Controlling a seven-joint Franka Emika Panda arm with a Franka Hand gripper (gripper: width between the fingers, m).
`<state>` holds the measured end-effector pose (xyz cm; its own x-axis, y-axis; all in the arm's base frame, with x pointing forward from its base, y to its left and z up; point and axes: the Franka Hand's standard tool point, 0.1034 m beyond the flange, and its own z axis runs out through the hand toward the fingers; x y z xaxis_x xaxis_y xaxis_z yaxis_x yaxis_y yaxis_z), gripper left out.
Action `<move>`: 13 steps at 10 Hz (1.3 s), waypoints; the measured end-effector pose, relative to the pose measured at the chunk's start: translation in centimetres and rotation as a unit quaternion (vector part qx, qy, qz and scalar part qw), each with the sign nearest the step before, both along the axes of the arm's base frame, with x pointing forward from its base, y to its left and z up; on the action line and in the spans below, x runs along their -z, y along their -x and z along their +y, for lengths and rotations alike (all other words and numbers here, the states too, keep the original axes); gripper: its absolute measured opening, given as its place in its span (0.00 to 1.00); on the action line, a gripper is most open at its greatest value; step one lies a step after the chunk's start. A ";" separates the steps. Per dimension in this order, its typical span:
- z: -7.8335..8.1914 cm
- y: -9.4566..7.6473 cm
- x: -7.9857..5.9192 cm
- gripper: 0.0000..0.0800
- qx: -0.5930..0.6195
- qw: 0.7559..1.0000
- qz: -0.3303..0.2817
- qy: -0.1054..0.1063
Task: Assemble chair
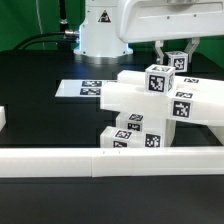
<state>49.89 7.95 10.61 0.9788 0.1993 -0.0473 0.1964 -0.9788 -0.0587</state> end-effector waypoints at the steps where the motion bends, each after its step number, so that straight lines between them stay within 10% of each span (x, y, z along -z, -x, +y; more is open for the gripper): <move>1: -0.7 -2.9 -1.5 0.35 -0.003 1.000 -0.013 -0.004; 3: -0.9 -5.6 -2.5 0.35 -0.011 1.000 -0.023 -0.002; 13: -3.1 -7.2 -2.1 0.36 -0.101 0.995 -0.022 0.001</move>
Offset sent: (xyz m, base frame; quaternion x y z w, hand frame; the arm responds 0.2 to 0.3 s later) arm 0.0000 0.0000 0.0000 0.0000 0.0000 0.0000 1.0000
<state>57.08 4.86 12.72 0.9196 0.3928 -0.0053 0.3923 -0.9188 -0.0437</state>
